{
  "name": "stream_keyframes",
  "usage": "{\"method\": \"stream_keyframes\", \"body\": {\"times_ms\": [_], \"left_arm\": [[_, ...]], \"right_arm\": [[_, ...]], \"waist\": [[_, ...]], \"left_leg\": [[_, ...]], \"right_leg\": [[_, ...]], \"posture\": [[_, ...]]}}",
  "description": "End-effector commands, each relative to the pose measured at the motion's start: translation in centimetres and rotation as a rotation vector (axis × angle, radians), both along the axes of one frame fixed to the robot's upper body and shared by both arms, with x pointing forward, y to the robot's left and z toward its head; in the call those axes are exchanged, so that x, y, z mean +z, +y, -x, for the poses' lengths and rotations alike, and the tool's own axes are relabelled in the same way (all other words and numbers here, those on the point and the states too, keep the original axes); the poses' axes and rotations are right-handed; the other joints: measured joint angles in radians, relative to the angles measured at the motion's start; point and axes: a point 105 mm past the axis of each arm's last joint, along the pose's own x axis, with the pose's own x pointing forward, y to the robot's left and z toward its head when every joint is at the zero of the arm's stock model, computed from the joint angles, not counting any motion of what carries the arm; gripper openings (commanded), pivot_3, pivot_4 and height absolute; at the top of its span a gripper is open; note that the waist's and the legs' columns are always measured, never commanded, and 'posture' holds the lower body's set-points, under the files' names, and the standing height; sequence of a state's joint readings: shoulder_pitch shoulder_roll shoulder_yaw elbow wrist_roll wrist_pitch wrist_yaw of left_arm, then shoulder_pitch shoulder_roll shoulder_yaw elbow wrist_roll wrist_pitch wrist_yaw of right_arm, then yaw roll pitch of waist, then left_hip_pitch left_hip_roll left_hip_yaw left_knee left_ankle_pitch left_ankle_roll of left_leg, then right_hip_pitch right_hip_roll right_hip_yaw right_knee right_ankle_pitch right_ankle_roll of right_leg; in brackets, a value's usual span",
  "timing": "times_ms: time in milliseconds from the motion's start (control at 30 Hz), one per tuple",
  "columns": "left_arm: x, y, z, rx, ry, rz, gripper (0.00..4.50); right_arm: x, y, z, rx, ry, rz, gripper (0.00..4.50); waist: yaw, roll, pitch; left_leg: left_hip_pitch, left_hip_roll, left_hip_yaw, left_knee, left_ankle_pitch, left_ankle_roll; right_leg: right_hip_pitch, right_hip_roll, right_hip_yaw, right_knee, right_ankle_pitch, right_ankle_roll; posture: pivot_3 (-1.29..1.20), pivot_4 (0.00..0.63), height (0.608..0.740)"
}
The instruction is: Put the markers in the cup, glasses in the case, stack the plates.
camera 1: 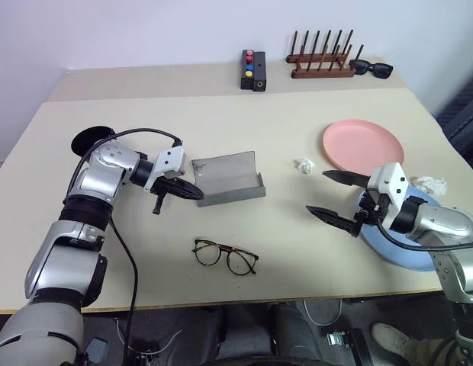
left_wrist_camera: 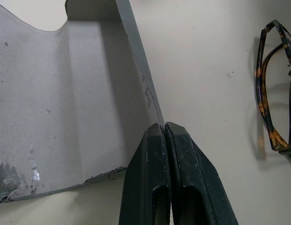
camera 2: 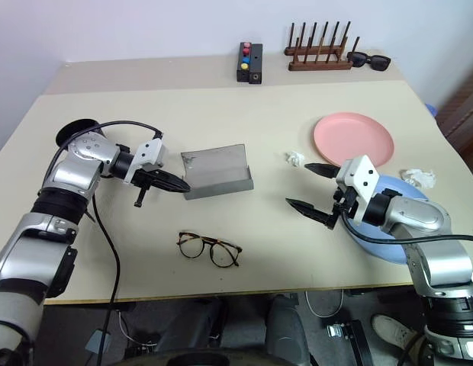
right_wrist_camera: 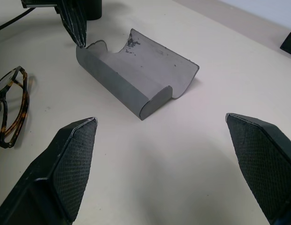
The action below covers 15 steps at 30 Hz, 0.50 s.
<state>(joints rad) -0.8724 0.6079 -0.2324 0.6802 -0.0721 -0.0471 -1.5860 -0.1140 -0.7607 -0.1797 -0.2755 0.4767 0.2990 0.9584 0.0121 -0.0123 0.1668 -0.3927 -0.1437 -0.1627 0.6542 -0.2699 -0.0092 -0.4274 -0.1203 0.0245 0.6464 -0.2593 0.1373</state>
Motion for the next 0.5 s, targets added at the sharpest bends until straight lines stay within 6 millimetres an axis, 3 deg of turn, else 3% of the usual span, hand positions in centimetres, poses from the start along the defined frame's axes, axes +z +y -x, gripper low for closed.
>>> {"method": "stream_keyframes", "body": {"times_ms": [33,167,500], "left_arm": [[0.81,-0.34,-0.49,0.007,-0.035,0.014,0.55],[0.76,-0.45,-0.43,0.004,-0.027,0.010,2.16],[0.12,-0.56,0.02,-0.011,0.003,-0.021,2.16]], "right_arm": [[1.06,0.40,0.18,0.017,-0.045,-0.005,4.50],[1.09,0.41,0.11,0.016,-0.045,-0.004,4.50],[1.10,0.51,0.15,0.016,-0.046,-0.006,4.50]], "waist": [[0.000,0.000,0.000],[-0.002,0.000,0.000],[-0.002,0.000,0.000]], "left_leg": [[0.000,0.000,0.000,0.000,0.000,0.000],[0.000,0.000,0.000,0.000,0.000,0.000],[0.000,0.000,0.000,0.000,0.000,0.000]], "right_leg": [[0.000,0.000,0.000,0.000,0.000,0.000],[0.000,0.000,0.000,0.000,0.000,0.000],[0.000,0.000,0.000,0.000,0.000,0.000]], "posture": [[0.00,0.150,0.740],[0.00,0.150,0.740],[0.00,0.150,0.740]]}}
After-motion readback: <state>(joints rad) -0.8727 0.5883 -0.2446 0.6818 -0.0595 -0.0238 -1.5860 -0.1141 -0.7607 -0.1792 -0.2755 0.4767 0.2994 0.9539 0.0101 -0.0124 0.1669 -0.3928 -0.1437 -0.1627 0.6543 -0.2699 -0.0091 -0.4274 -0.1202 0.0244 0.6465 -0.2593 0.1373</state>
